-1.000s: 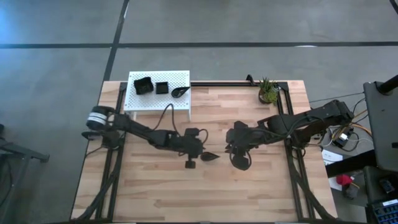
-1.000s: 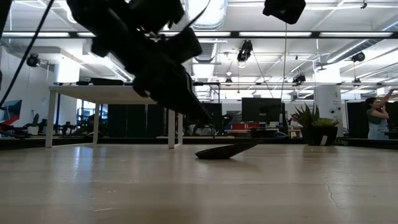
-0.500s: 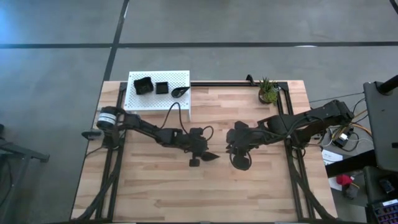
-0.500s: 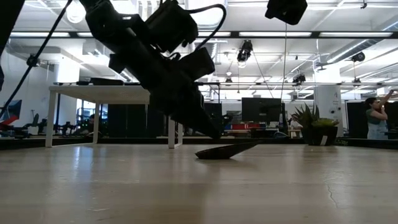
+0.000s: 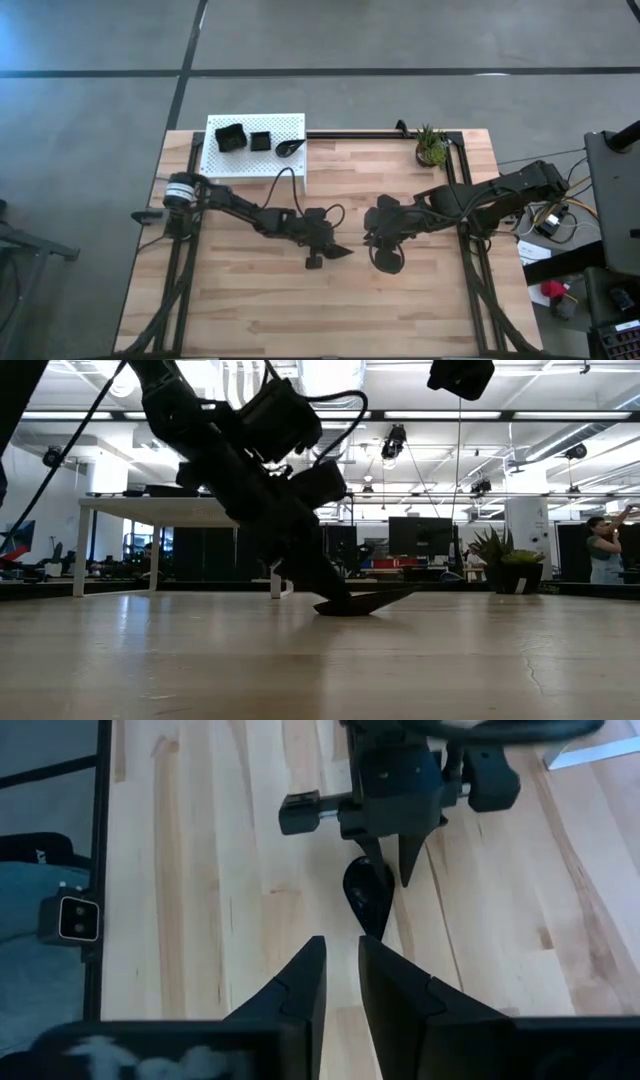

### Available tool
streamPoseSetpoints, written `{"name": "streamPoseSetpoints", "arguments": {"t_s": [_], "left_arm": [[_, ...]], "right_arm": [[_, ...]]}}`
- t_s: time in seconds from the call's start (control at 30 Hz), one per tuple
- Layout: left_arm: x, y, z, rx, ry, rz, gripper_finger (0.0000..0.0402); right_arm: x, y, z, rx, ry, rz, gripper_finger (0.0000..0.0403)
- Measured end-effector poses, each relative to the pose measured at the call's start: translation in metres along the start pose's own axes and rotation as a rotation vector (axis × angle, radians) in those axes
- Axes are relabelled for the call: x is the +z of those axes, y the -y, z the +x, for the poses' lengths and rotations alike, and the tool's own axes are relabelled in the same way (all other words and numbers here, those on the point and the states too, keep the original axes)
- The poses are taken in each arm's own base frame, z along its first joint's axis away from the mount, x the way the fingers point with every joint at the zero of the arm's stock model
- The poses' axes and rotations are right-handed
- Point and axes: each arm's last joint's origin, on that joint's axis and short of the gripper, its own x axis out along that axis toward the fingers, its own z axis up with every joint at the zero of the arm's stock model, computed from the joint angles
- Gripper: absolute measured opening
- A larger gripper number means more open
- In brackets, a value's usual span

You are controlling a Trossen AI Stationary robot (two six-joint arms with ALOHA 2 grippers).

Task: Pick & Place Mini shaped plates
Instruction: Stack the drop shaped plate on top of the other drop shaped plate on the shelf

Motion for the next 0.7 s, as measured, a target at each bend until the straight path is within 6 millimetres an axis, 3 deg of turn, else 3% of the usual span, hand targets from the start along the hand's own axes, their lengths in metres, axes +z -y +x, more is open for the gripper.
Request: {"name": "streamPoseSetpoints", "arguments": {"t_s": [0.3, 0.5, 0.7], "left_arm": [[-0.005, 0.0, 0.007, -0.03, -0.008, 0.003, 0.0073], [-0.004, -0.001, 0.006, -0.031, -0.009, 0.0, 0.0009], [0.001, -0.001, -0.003, -0.032, -0.01, -0.005, 0.0001]], "right_arm": [[0.0, 0.0, 0.0, -0.001, -0.003, -0.001, 0.006], [0.0, 0.0, 0.0, -0.001, -0.003, 0.0, 0.0063], [0.0, 0.0, 0.0, -0.001, -0.003, 0.0, 0.0056]]}}
